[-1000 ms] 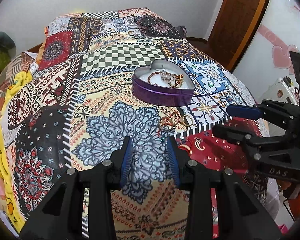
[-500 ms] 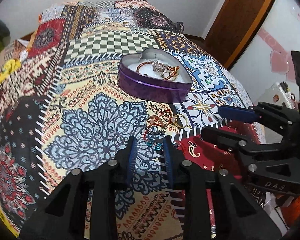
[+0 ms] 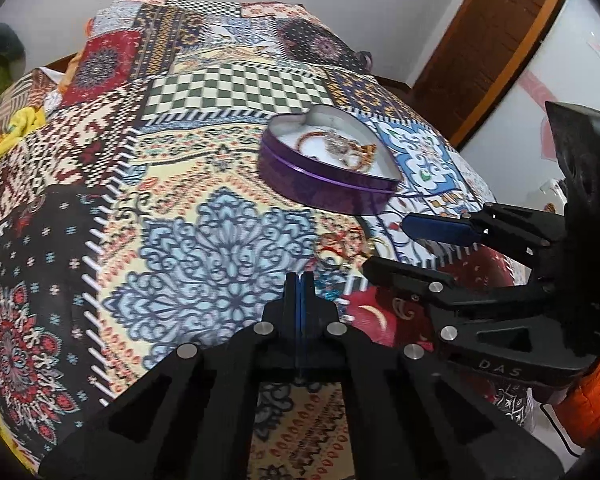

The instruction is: Organize jewelry

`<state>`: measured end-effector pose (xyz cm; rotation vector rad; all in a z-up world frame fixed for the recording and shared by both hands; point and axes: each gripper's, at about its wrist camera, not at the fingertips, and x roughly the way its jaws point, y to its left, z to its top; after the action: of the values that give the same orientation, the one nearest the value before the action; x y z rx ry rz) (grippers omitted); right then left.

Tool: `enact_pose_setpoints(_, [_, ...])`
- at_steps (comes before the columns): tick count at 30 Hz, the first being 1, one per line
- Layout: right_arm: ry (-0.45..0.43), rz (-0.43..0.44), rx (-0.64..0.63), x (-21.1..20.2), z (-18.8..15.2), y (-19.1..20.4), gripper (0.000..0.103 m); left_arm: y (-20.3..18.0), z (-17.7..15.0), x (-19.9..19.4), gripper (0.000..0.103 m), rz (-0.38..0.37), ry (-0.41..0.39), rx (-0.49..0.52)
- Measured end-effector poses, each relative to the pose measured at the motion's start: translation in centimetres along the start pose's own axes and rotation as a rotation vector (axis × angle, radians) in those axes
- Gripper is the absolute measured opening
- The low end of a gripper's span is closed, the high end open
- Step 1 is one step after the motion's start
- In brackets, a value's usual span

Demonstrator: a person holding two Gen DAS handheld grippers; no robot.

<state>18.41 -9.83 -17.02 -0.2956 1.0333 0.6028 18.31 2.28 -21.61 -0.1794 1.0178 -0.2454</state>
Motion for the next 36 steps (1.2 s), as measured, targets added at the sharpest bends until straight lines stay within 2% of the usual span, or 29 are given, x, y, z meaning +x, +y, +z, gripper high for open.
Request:
enact_pose_setpoints(3, [0.003, -0.001, -0.013, 0.3, 0.2, 0.2, 0.046, 0.4, 0.0, -0.6, 0.000, -0.007, -0.013, -0.005])
enact_pose_setpoints(5, [0.003, -0.006, -0.032, 0.5, 0.3, 0.5, 0.039, 0.3, 0.0, -0.9, 0.000, -0.018, -0.015, -0.003])
enact_pose_setpoints(7, [0.003, -0.005, -0.055, 0.6, 0.4, 0.9, 0.023, 0.1, 0.1, -1.3, 0.000, -0.010, -0.024, 0.002])
enact_pose_setpoints(9, [-0.001, -0.012, -0.078, 0.6, 0.3, 1.3, 0.014, -0.5, 0.0, -1.6, 0.005, -0.020, -0.020, 0.024])
enact_pose_setpoints(12, [-0.008, -0.024, -0.080, 0.4, 0.2, 1.4, 0.014, -1.5, -0.1, -1.3, 0.013, -0.021, 0.002, 0.059])
enact_pose_setpoints(14, [-0.014, -0.023, -0.065, 0.1, 0.1, 1.1, 0.008, -2.0, -0.2, -0.9, 0.014, -0.010, 0.018, 0.082])
enact_pose_setpoints(18, [-0.023, -0.022, -0.024, -0.5, -0.3, 0.2, 0.008, -2.8, -0.7, 0.4, 0.014, -0.007, 0.066, 0.104])
enact_pose_setpoints(26, [-0.051, -0.022, 0.021, -2.0, -0.9, -1.1, 0.008, -2.9, -1.1, 0.8, 0.015, 0.024, 0.047, 0.095])
enact_pose_setpoints(30, [-0.071, -0.016, 0.039, -2.8, -1.0, -1.4, 0.008, -2.9, -0.9, 0.7, 0.006, 0.044, 0.043, 0.094])
enact_pose_setpoints(36, [-0.104, -0.010, 0.047, -3.9, -1.0, -1.4, 0.008, -2.7, -0.7, -0.2, 0.006, 0.067, 0.017, 0.087])
